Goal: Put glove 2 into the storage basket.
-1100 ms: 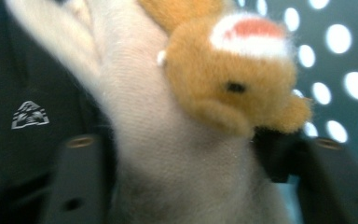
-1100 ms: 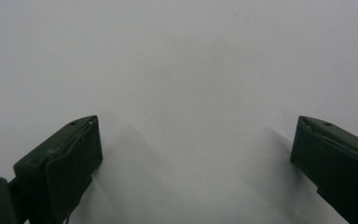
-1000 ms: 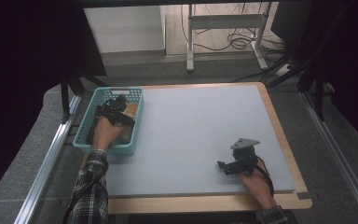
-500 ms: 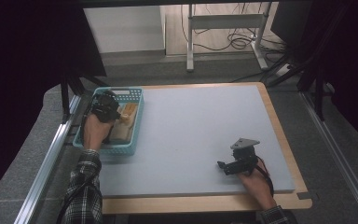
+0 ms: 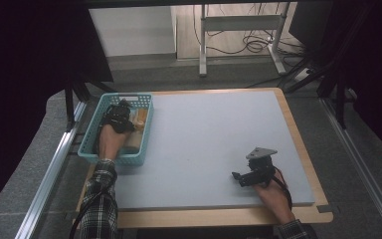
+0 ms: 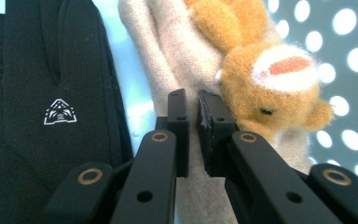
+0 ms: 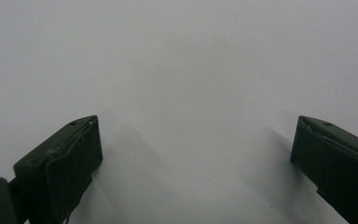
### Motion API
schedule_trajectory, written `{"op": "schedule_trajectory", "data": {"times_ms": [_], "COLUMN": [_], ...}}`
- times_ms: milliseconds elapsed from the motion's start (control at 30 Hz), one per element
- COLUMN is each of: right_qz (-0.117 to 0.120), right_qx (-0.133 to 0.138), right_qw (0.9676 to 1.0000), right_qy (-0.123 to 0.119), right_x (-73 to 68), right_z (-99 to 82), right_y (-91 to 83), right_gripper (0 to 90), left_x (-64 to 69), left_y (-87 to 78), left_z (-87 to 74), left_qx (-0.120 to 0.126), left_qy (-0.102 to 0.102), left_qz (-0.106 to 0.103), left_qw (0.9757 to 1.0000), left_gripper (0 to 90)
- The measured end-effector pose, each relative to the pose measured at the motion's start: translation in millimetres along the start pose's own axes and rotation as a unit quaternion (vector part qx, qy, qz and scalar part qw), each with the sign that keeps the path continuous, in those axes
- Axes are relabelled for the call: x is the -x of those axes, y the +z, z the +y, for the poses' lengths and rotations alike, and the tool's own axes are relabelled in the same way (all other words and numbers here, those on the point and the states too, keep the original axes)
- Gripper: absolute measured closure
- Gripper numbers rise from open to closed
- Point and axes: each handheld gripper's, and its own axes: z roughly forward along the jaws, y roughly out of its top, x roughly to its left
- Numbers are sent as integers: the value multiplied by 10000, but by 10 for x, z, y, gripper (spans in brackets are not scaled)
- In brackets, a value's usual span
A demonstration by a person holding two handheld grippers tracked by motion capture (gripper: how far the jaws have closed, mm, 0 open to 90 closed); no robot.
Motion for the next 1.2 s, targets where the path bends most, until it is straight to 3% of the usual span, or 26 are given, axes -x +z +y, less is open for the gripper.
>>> {"op": "schedule_trajectory", "data": {"times_ms": [167, 333, 533, 800, 1200], "right_qz": [0, 2, 1, -3, -1], "right_qx": [-1, 2, 2, 2, 5], "right_qw": [10000, 10000, 10000, 10000, 10000], "right_qy": [0, 6, 10, 9, 8], "right_x": [0, -2, -2, -3, -3], "right_z": [0, 0, 1, 0, 0], "right_y": [0, 0, 0, 0, 0], "right_gripper": [16, 17, 16, 16, 16], "left_x": [-73, -138, -234, -333, -365], "left_y": [-43, -111, -175, -256, -340], "left_z": [-35, -84, -139, -242, -352], "left_qx": [94, 351, 571, 762, 983], "left_qy": [-68, -49, -186, -286, -264], "left_qz": [39, 325, 324, 304, 51], "left_qw": [9999, 9988, 9977, 9962, 9948], "left_gripper": [751, 493, 297, 156, 75]}}
